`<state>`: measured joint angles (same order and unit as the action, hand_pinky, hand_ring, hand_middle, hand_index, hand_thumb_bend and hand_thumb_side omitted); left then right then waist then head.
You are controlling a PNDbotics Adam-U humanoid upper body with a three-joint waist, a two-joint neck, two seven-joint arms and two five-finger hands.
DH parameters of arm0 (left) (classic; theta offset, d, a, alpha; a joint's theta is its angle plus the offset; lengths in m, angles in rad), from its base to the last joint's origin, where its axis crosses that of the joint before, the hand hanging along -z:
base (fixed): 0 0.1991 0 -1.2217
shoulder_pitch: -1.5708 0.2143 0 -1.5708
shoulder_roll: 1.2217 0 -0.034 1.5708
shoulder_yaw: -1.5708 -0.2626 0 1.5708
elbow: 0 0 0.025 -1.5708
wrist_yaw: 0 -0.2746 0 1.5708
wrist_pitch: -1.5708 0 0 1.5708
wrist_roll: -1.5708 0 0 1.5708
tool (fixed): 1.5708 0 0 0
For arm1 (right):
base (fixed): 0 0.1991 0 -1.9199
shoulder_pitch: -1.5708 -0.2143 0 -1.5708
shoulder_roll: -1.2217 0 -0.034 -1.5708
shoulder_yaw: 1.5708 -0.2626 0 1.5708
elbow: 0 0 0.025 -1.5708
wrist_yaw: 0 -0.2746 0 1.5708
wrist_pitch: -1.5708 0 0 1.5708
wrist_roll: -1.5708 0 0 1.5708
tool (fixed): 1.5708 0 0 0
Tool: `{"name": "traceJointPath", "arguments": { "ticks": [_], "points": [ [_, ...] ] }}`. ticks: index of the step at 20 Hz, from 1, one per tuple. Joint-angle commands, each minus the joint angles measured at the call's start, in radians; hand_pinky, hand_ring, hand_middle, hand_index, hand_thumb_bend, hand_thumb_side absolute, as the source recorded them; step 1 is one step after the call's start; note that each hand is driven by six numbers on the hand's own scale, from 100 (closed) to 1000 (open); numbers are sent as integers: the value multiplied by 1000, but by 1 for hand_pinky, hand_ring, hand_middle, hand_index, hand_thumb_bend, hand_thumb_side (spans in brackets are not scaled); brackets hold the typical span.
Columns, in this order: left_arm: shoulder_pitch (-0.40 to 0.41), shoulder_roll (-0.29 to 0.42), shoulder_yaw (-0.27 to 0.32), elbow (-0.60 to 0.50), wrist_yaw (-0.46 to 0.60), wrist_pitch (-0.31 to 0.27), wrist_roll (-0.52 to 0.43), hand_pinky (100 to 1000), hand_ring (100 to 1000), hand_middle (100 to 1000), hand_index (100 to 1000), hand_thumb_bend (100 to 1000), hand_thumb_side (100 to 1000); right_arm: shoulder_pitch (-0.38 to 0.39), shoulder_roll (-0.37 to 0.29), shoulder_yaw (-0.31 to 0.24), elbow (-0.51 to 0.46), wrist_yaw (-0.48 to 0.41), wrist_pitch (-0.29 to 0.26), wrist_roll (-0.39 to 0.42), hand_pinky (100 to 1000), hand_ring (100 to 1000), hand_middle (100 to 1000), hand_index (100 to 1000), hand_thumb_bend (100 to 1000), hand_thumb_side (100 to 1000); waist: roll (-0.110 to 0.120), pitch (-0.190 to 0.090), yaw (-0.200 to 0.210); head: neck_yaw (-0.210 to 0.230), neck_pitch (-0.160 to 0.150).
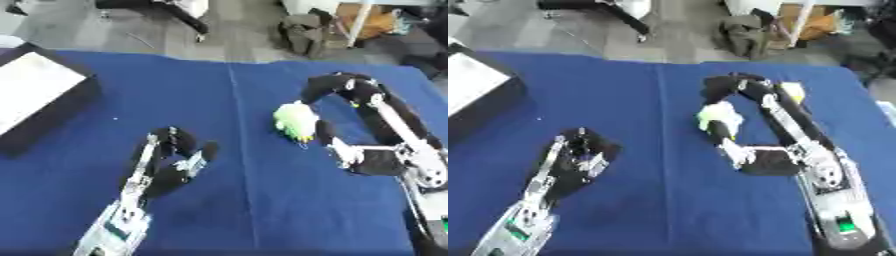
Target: Pick up the objects with one hand, pass them to the other hand, and then place them into the box on the other side of the table.
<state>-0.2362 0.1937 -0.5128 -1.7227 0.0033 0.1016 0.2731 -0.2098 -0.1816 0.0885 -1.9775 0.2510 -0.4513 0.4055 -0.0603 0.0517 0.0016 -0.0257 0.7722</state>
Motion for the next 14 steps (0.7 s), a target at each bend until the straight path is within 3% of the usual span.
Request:
{"name": "traceJointPath", "arguments": {
  "ticks": [1,9,14],
  "points": [
    [-13,-12,3,-22,-5,1,0,556,428,429,496,629,500,-4,-28,3,-11,-8,-4,1,735,656,674,842,100,463,7,-16,0,-4,-2],
    [-9,-22,6,-26,0,6,1,557,428,429,496,629,501,3,-52,-18,-1,10,0,-13,739,666,686,848,100,453,18,-25,-1,-22,-2],
    [-7,-21,2,-26,0,7,-4,558,427,428,496,631,503,32,-144,-78,14,69,16,-66,750,704,738,899,100,408,18,-28,-1,-37,-2]
  ]
}}
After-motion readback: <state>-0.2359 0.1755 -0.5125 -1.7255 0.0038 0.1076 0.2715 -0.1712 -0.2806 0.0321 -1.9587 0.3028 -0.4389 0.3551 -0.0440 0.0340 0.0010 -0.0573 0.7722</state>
